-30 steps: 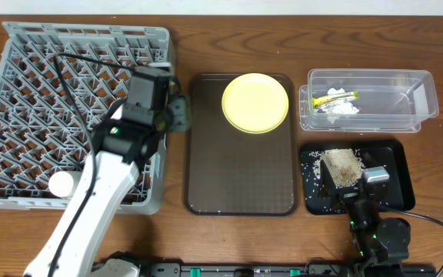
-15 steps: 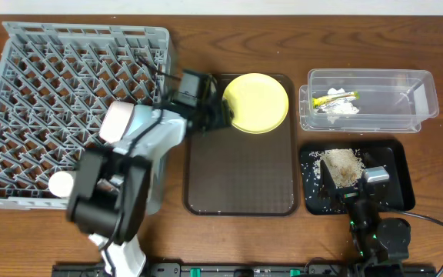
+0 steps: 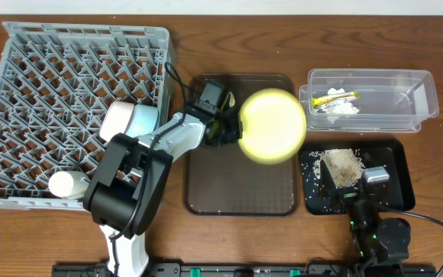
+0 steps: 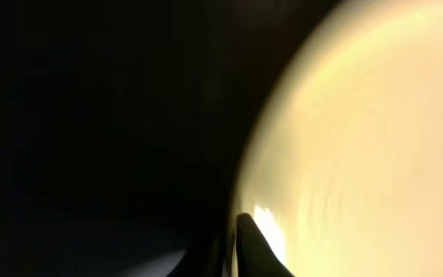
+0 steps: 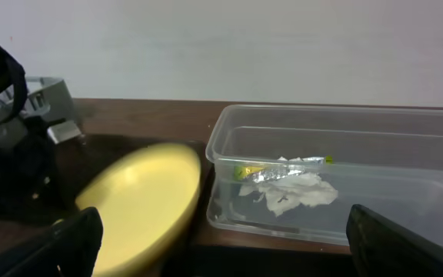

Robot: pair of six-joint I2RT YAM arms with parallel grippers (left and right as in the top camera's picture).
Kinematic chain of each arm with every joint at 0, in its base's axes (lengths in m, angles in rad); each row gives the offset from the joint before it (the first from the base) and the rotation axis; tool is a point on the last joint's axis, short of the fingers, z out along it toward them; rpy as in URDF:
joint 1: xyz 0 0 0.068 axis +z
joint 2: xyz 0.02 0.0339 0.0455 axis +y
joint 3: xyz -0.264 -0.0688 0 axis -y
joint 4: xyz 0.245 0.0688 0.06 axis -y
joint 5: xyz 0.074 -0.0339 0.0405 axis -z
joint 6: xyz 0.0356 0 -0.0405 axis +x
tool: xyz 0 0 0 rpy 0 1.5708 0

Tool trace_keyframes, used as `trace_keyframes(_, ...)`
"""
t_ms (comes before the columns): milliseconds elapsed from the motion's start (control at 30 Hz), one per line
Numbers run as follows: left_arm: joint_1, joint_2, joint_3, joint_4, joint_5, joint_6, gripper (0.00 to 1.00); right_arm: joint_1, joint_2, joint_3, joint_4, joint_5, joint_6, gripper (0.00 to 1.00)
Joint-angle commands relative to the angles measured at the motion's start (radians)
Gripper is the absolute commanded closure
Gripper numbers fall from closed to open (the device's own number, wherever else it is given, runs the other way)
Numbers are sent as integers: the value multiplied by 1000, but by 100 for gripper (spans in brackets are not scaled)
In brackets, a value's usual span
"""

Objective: Sort waste into correct bins and load items into the dishwasher
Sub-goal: 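Grasp the yellow plate edge with the left gripper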

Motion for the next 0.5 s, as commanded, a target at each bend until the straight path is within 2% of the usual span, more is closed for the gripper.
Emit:
trace_keyframes(0,12,40,-27,-100,-25,7,92,-7,-2,-1,-4,2,-5,1)
trace_keyframes(133,52,26,-26,-206,-25,48,92,-7,-2,-1,-4,2,-5,1)
trace_keyframes(300,77,26,-27,-204,-29,65,69,-7,-2,-1,-4,2,-5,1)
trace_keyframes(467,70,32,-27,-178,-28,79,64,-7,-2,-1,-4,3,-5,1)
